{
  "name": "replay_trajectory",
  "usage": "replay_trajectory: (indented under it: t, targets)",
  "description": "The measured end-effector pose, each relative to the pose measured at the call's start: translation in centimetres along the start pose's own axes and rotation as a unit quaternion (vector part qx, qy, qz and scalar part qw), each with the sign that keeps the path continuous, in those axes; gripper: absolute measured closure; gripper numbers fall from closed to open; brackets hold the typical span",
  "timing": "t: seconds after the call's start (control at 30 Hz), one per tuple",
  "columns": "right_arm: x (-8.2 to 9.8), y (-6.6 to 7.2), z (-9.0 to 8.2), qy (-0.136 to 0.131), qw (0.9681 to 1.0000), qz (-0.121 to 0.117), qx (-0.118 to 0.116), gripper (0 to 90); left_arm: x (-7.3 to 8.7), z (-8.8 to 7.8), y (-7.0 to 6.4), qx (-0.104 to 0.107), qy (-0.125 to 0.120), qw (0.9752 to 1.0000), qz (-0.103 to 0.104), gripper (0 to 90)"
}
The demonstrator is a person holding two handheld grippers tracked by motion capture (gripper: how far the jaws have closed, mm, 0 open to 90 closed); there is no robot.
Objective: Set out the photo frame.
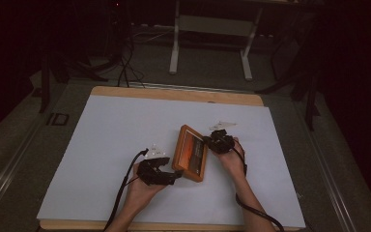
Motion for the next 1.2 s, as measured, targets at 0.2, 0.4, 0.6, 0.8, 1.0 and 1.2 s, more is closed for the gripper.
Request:
replay_trajectory:
  t: [0.2, 0.4, 0.6, 0.8, 1.0, 1.2]
  targets:
    - [0.0, 0.0, 0.0, -0.001, 1.0000, 0.001, 0.000, 90.0, -0.2, 1.1, -0.1, 0.003, -0.002, 0.9998, -0.020, 25.2]
    - [0.0, -0.1, 0.0, -0.003, 1.0000, 0.002, -0.001, 90.0, -0.6, 2.4, -0.7, 0.007, 0.007, 0.9996, -0.026, 28.1]
    - [0.0, -0.1, 0.0, -0.004, 1.0000, 0.002, 0.000, 90.0, -0.9, 3.4, -1.1, 0.007, 0.013, 0.9992, -0.037, 31.0]
    - [0.0, -0.1, 0.1, -0.004, 1.0000, 0.001, -0.001, 90.0, -0.8, 3.8, -1.1, 0.011, 0.019, 0.9986, -0.049, 40.7]
    - [0.0, -0.1, 0.1, -0.001, 1.0000, -0.005, 0.000, 90.0, -1.0, 3.8, -1.0, 0.014, 0.017, 0.9977, -0.064, 44.7]
    - [0.0, -0.3, -0.1, -0.002, 1.0000, -0.005, -0.002, 89.7, -1.4, 3.8, -1.3, 0.015, 0.021, 0.9982, -0.054, 48.1]
Point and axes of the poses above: each handheld gripper's, and its own axes: z roughly forward along the jaws, x roughly out of its underside, y roughly to its left, the point moved 4 cm from there along z, roughly forward along the jaws, and after that the axes turned 1 degree about z, right-handed, at the moved point
